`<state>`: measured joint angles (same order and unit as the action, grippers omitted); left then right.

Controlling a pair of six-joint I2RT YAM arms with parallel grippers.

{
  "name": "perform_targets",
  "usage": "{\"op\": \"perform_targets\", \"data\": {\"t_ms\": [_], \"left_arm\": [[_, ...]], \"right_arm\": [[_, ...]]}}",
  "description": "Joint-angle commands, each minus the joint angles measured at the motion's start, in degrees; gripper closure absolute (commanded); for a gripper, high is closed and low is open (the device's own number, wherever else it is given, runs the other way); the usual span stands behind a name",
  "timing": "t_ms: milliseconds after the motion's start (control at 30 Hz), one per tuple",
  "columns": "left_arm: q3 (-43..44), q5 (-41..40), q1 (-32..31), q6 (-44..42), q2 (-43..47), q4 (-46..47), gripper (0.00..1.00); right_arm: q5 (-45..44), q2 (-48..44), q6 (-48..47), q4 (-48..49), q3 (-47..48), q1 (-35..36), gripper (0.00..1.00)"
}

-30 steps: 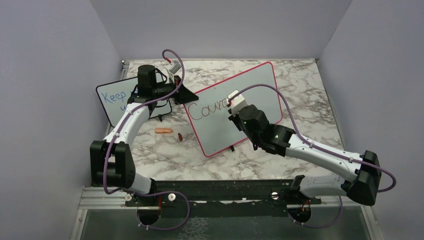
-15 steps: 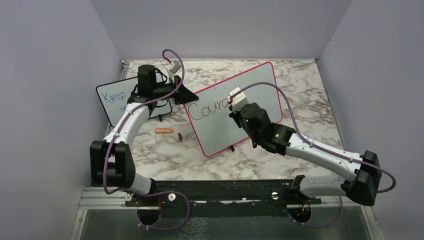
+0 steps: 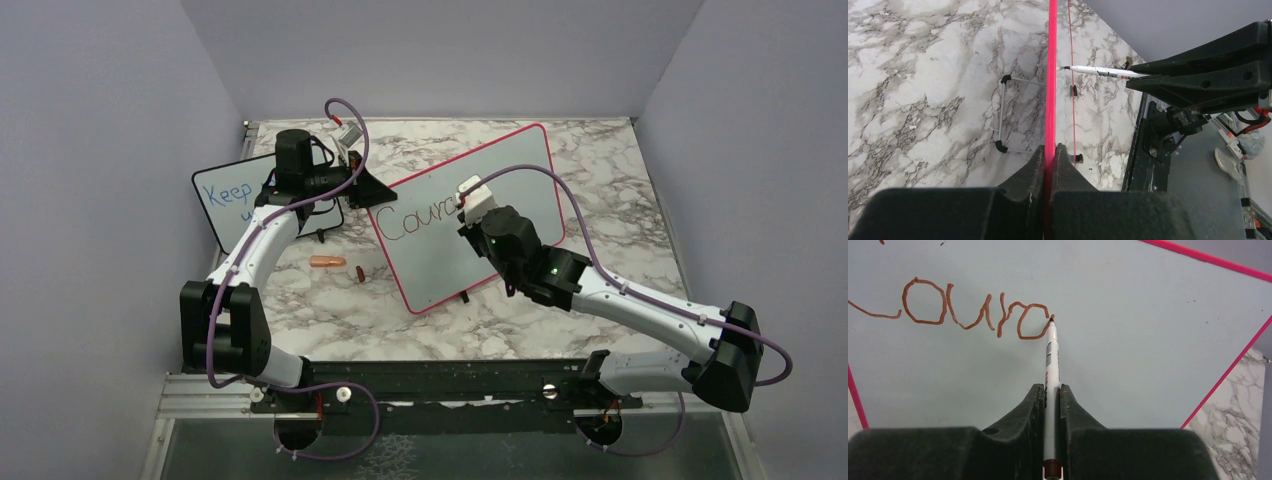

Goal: Write a sentence on the whiteboard

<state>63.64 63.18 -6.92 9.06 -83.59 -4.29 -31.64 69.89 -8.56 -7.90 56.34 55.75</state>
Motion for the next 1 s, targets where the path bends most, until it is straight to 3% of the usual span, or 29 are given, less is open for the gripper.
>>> {"op": "perform_targets", "data": {"t_ms": [0, 433, 967], "left_arm": [[-1.32, -2.26, -1.17, -5.41, -2.27, -5.07, 1.00], [-1.32, -2.34, -1.17, -5.69, -2.24, -5.36, 1.00], [-1.23, -2.52, -1.17, -5.94, -2.10, -5.64, 1.00]], "right_arm": [[2.25, -0.35, 1.81, -4.66, 0.27, -0.46, 0.99], [0.32, -1.10, 2.40, -7.17, -0.39, -0.46, 0.99], [-2.95, -2.19, 2.15, -3.45, -1.14, -0.55, 0.99]]}}
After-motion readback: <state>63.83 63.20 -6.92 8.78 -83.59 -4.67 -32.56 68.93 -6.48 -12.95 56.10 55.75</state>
